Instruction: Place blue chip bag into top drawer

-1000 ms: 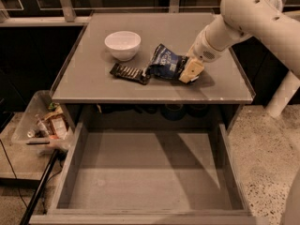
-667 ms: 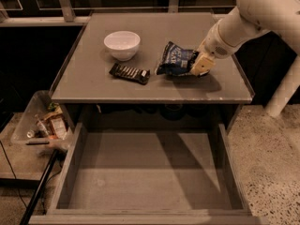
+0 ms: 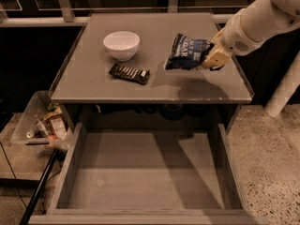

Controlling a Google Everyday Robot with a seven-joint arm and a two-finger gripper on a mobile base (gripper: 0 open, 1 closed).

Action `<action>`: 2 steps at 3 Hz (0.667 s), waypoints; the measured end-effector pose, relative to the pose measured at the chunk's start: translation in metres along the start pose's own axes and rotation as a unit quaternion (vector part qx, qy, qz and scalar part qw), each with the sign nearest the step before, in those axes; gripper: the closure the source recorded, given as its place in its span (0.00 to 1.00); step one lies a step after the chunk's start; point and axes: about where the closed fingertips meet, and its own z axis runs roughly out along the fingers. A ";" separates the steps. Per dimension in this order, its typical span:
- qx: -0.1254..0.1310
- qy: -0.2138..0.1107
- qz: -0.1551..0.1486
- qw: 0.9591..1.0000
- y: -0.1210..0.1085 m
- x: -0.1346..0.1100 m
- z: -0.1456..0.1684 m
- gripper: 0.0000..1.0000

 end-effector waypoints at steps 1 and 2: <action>0.000 -0.024 0.013 1.000 0.035 0.003 -0.022 1.00; 0.009 -0.033 0.031 0.999 0.085 0.015 -0.042 1.00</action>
Offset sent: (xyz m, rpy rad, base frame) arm -0.1749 0.0015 -0.0360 0.1081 -0.0059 -0.0826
